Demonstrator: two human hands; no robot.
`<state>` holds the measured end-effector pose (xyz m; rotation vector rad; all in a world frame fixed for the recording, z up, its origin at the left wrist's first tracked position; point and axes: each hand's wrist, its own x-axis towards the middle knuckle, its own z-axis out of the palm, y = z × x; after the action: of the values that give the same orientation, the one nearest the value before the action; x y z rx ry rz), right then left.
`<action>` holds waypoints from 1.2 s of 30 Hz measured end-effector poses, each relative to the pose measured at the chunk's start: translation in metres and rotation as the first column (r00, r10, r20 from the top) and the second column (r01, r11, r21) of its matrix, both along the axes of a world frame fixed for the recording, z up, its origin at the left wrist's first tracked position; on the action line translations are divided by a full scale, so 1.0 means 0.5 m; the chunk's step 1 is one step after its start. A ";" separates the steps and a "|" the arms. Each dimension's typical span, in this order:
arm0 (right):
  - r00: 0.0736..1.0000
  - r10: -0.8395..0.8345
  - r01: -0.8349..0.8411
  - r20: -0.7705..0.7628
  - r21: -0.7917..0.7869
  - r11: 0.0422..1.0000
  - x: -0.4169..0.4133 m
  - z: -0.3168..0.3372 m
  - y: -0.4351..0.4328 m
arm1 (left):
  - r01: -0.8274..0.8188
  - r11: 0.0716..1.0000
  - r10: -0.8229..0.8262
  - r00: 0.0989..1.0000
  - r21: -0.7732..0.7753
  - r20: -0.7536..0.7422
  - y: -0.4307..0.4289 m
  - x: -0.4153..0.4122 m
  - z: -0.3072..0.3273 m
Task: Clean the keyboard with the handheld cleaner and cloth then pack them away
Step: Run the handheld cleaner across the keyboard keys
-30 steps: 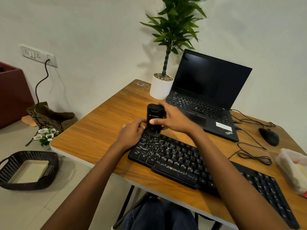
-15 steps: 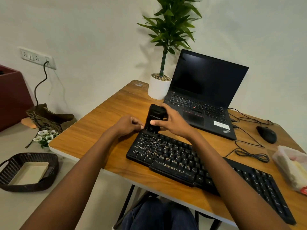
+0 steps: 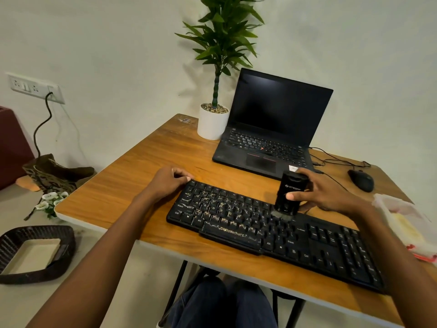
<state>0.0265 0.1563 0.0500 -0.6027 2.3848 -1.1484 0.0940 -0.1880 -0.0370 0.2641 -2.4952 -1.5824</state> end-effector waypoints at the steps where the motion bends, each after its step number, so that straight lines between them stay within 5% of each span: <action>1: 0.999 -0.032 0.032 -0.009 0.015 0.999 0.002 0.001 0.012 | 0.002 1.000 -0.001 1.000 -0.014 0.003 0.002 0.000 0.001; 4: 0.987 -0.117 0.119 -0.106 0.012 0.993 0.018 -0.007 0.018 | -0.034 0.994 0.032 0.999 -0.101 -0.018 0.013 0.008 0.003; 8: 0.954 -0.244 0.245 -0.175 -0.017 0.969 0.039 -0.035 0.005 | -0.230 0.927 0.159 0.957 -0.297 -0.244 0.104 0.092 0.001; 12: 0.905 -0.410 0.385 -0.110 -0.195 0.902 0.051 -0.054 -0.025 | -0.198 0.818 -0.016 0.930 -0.541 -0.366 0.225 0.186 -0.030; 15: 0.897 -0.427 0.386 -0.116 -0.269 0.883 0.060 -0.058 -0.060 | -0.173 0.668 -0.065 0.955 -0.724 -0.288 0.235 0.177 -0.067; 21: 0.952 -0.289 0.270 -0.105 -0.160 0.949 0.076 -0.064 -0.085 | -0.181 0.648 0.046 0.979 -0.740 -0.199 0.236 0.163 -0.078; 26: 0.894 -0.357 0.318 -0.269 -0.178 0.931 0.081 -0.065 -0.106 | -0.193 0.653 0.094 0.980 -0.733 -0.174 0.238 0.156 -0.075; 31: 0.940 -0.285 0.271 -0.187 -0.093 0.958 0.076 -0.061 -0.092 | -0.210 0.636 0.134 0.978 -0.743 -0.163 0.238 0.150 -0.073; 36: 0.909 -0.362 0.324 -0.205 -0.200 0.925 0.086 -0.077 -0.094 | -0.195 0.634 0.130 0.981 -0.748 -0.146 0.238 0.149 -0.077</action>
<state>0.0692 0.1091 0.0117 -0.3951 2.6987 -1.5061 0.1686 -0.0688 -0.0752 0.2750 -2.7093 -0.3503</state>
